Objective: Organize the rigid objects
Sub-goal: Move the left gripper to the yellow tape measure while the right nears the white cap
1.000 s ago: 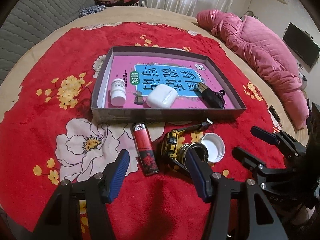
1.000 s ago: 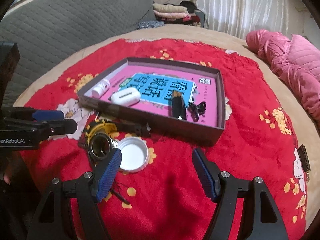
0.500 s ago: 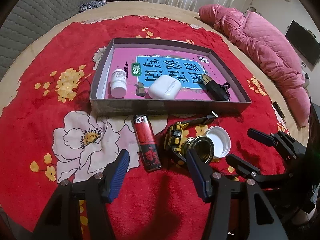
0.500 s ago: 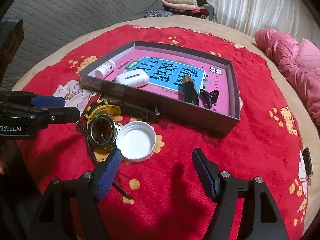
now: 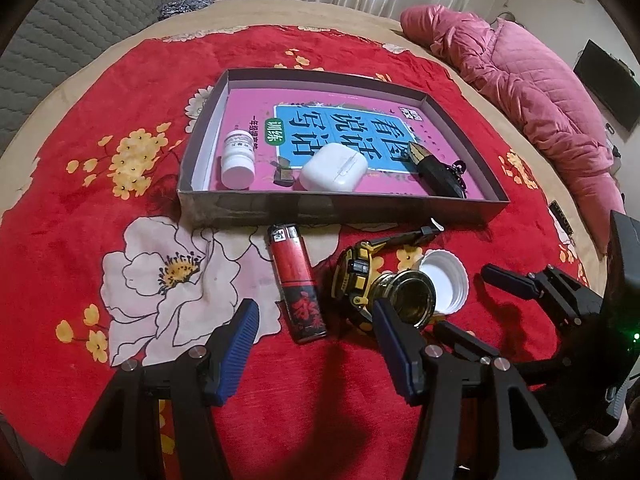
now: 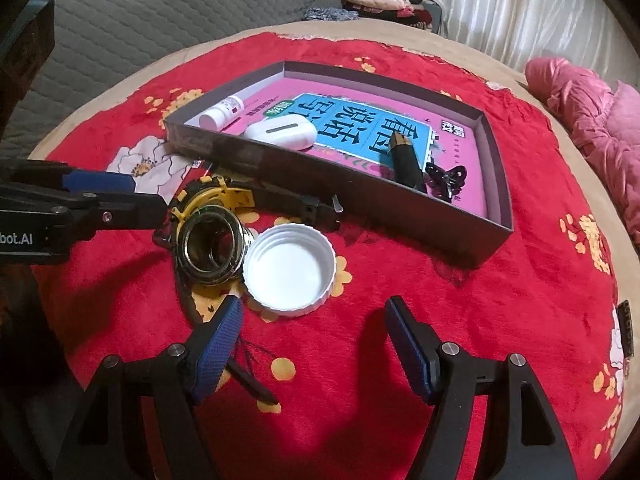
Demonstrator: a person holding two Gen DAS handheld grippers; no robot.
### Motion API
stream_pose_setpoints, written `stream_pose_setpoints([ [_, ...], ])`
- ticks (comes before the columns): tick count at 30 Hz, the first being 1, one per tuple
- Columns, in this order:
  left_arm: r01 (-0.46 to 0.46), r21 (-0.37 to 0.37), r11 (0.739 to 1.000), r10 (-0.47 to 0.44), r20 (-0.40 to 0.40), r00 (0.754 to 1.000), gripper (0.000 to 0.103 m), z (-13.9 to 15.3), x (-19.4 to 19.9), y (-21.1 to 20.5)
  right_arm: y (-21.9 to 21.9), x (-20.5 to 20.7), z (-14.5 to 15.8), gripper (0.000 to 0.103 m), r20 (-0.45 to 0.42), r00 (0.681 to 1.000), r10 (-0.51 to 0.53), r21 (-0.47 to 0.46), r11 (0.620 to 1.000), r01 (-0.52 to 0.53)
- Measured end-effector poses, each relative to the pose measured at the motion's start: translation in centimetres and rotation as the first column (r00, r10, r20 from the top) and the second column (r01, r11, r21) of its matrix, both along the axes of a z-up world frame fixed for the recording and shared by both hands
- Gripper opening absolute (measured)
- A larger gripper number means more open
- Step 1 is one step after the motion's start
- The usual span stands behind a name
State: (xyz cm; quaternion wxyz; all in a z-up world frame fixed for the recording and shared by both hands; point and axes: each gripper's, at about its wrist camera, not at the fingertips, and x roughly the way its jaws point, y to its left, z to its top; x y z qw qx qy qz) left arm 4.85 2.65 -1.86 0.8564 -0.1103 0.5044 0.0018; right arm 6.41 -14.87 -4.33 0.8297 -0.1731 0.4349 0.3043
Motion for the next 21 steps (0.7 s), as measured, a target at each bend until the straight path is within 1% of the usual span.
stream_pose_setpoints([
  [8, 0.008, 0.004, 1.000, -0.008, -0.006, 1.000, 0.059, -0.4, 0.6, -0.4, 0.6, 0.4, -0.5, 0.075, 0.002, 1.000, 0.005, -0.002, 1.000, -0.005],
  [11, 0.003, 0.016, 1.000, -0.003, -0.009, 1.000, 0.059, -0.6, 0.8, -0.4, 0.7, 0.5, -0.6, 0.075, 0.002, 1.000, 0.008, -0.002, 1.000, -0.008],
  [21, -0.007, 0.012, 1.000, 0.007, -0.014, 1.000, 0.059, -1.2, 2.1, -0.3, 1.0, 0.9, -0.8, 0.075, -0.001, 1.000, 0.004, 0.005, 1.000, -0.004],
])
